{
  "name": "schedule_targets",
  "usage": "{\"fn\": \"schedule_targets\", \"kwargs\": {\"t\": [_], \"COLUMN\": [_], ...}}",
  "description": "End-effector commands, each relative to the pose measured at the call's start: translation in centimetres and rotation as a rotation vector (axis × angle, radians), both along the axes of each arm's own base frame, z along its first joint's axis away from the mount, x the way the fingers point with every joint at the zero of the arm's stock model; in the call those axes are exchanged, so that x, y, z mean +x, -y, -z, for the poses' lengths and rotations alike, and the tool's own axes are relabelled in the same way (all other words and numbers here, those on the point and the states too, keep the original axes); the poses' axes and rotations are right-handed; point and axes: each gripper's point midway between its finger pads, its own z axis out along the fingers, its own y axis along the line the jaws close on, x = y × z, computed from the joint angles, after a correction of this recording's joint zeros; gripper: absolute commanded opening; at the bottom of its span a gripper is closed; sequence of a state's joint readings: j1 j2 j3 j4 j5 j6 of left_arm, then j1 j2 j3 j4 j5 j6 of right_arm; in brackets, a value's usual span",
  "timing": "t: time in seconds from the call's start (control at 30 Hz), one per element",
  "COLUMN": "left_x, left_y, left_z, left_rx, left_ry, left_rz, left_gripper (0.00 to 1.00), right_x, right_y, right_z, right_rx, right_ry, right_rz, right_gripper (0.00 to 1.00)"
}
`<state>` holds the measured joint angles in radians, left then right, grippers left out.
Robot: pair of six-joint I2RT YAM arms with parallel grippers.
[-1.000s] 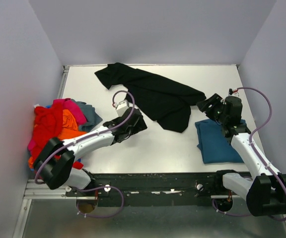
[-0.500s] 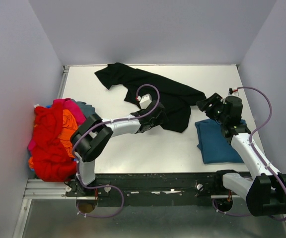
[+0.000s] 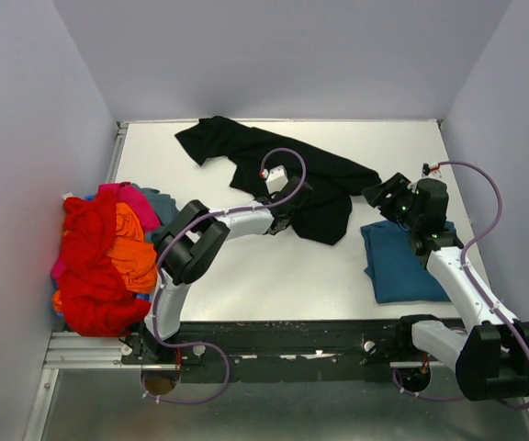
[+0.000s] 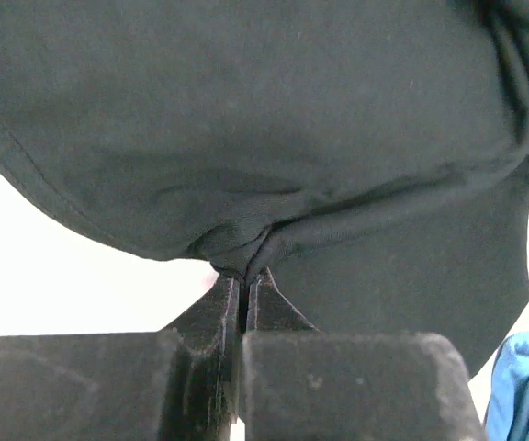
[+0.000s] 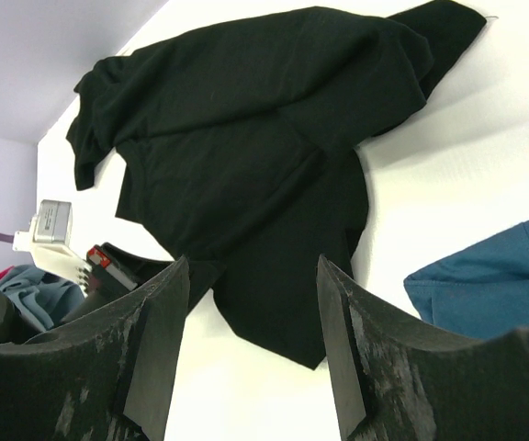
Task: Fold and stack the t-shirts
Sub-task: Flatten out the tshirt
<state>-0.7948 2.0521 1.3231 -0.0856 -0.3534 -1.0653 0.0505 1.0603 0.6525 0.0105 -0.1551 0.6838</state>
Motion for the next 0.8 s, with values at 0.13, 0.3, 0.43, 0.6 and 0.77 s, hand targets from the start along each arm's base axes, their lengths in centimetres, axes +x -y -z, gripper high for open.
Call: {"fn": "schedule_targets", "kwargs": {"t": [0.13,0.3,0.43,0.6,0.77], "left_x": [0.5,-3.8,-7.7,-8.5,-2.7], "left_y": [-5.2,-10.2,-13.4,-16.3,-15.2], "left_z": [-3.2,-4.9,-6.8,-9.8,-9.9], "left_rx": [0.131,0.195,0.240,0.195,0.198], "left_ry": [0.020,-0.011,-0.038,-0.015,-0.003], "left_rz": [-0.016,0.020,0.058,0.020,0.028], "left_gripper": [0.00,0.00,0.00,0.00,0.00], "right_x": [0.2,0.2,0.3,0.6,1.0], "right_y": [-0.4,-0.5,-0.7,-1.1,-2.4], "right_z": [-0.1,0.0,0.4,1.2,1.9], "right_rx": [0.012,0.016,0.023,0.025,0.011], "right_ry": [0.019,0.013,0.003,-0.026,-0.048], "right_rz": [-0.022,-0.029,-0.039,-0.060,-0.115], "right_gripper": [0.65,0.65,0.65,0.65,0.65]}}
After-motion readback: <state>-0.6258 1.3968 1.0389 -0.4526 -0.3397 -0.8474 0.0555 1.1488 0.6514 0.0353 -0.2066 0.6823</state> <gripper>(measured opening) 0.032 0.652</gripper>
